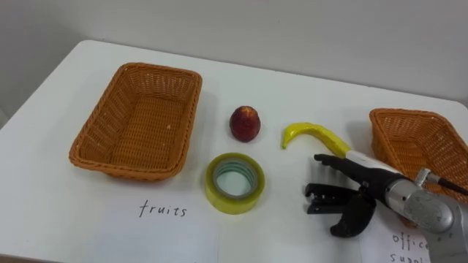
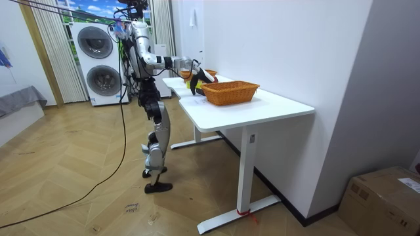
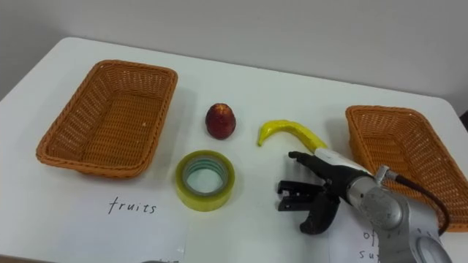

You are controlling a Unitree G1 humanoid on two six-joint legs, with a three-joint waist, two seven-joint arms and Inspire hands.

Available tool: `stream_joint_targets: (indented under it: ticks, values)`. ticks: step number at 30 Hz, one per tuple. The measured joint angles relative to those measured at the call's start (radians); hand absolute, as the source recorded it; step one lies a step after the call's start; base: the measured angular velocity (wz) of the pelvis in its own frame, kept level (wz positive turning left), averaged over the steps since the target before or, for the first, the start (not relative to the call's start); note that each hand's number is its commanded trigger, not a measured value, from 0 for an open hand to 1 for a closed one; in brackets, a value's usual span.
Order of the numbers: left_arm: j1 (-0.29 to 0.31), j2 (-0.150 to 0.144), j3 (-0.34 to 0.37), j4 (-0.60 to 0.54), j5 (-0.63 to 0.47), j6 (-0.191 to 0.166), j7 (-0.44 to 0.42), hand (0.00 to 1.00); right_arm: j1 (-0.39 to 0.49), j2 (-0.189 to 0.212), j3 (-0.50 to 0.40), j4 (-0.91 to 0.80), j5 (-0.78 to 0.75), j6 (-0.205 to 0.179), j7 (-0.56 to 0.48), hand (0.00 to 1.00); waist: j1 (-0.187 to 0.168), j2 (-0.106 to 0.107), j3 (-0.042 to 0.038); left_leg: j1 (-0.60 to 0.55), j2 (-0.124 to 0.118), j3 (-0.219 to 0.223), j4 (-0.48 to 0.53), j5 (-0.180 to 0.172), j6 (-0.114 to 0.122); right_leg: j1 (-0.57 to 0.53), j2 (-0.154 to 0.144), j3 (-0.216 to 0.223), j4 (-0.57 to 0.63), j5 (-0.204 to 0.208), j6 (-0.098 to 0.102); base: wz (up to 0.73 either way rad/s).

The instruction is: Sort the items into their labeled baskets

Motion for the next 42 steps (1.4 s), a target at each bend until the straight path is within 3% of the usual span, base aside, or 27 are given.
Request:
stream_joint_targets:
  ticks: [11,31,37,42]
  values:
    - [-0.021,0.000,0.002,-0.001,0.023,0.015,0.005,0.00,-0.004,0.020,0.004,-0.012,0.001,0.001,-0.006,0.00,0.004,0.016,0.0007,-0.002,-0.001,-0.008,0.003,0.000,0.000,0.003,0.000,-0.006,0.000,0.000,0.000,0.02]
    - [-0.033,-0.003,0.002,0.002,0.023,0.029,0.026,0.00,-0.018,0.028,0.029,0.030,-0.029,0.022,-0.021,0.00,0.008,0.013,-0.0001,0.002,-0.001,-0.011,0.005,0.000,0.000,0.007,0.001,-0.005,-0.001,0.001,0.000,0.00]
    - [-0.035,-0.011,0.003,0.001,0.024,0.064,0.023,0.00,-0.020,0.028,0.027,0.038,-0.030,0.074,-0.014,0.00,0.017,0.012,-0.0035,0.002,0.000,-0.013,0.008,0.000,0.000,0.007,0.001,-0.006,-0.001,0.002,0.000,0.00]
    - [-0.035,-0.012,0.002,-0.001,0.024,0.086,0.022,0.00,-0.019,0.026,0.028,0.050,-0.030,0.110,-0.003,0.00,0.027,0.004,-0.0108,0.001,-0.003,-0.018,0.010,0.000,0.000,0.006,-0.002,-0.010,-0.005,0.002,0.000,0.01]
